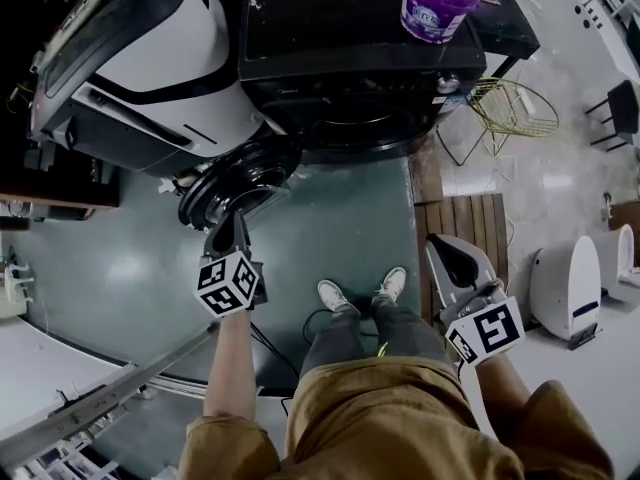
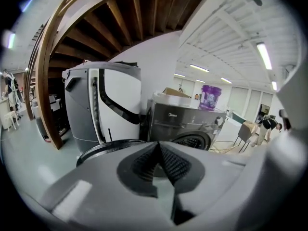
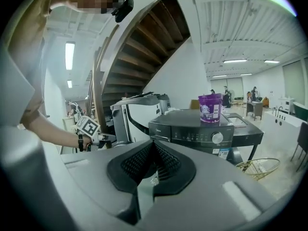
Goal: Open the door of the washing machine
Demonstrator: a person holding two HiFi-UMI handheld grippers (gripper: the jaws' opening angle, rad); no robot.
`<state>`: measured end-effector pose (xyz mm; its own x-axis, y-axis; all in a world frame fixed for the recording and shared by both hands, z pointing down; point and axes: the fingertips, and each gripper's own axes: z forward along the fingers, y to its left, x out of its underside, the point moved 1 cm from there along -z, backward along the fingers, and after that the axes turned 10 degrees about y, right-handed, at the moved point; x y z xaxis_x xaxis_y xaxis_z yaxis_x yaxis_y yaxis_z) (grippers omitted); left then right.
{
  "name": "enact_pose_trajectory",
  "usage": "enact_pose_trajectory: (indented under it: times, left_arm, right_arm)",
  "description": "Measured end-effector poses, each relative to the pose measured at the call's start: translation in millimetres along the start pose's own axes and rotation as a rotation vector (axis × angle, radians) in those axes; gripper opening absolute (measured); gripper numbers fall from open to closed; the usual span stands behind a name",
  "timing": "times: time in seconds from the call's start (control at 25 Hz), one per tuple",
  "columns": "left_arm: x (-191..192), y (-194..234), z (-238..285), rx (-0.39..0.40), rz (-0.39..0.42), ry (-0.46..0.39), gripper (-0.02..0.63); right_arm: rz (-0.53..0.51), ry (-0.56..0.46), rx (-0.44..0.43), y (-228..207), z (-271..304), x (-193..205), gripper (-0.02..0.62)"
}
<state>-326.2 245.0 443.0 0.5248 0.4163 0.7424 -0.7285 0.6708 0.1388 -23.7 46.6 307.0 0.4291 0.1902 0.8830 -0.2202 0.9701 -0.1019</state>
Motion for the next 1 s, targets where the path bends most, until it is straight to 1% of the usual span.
enact_pose_trajectory:
  times: [0.16,0.4,0.6,0.76,0.88,1.0]
  left_arm:
    - [-16,-34,-32,0.019,-0.018,-0.053,0.06]
    - [-52,-75,-73,0.031,0.0,-0.146,0.06]
    - [-80,-103,-108,0.056,0.04,-0.228,0.061]
    - [-100,-113,-136,0.06,0.051,-0.305,0.06]
    - [-109,-114,-154,0.054,0.057,-0.344,0.061]
    - [-116,-115,-169,0.045,0.069,-0.38,0.06]
  right_arm:
    - [-0.006,-0.043,0.031,-21,-24,-16,0.005]
    - [-0.018,-0.108,0.064,-42,-51,-41,0.005]
    - [-0.034,-0.153,0.088,-53,-68,-58,0.005]
    - [-0.05,-0.2,0.104,-60,-83,-75,0.005]
    - [-0.078,-0.231,0.126,-62,-97,-89,0.005]
    - [-0.103,-0.248,0.15,-65,-106,-95,0.005]
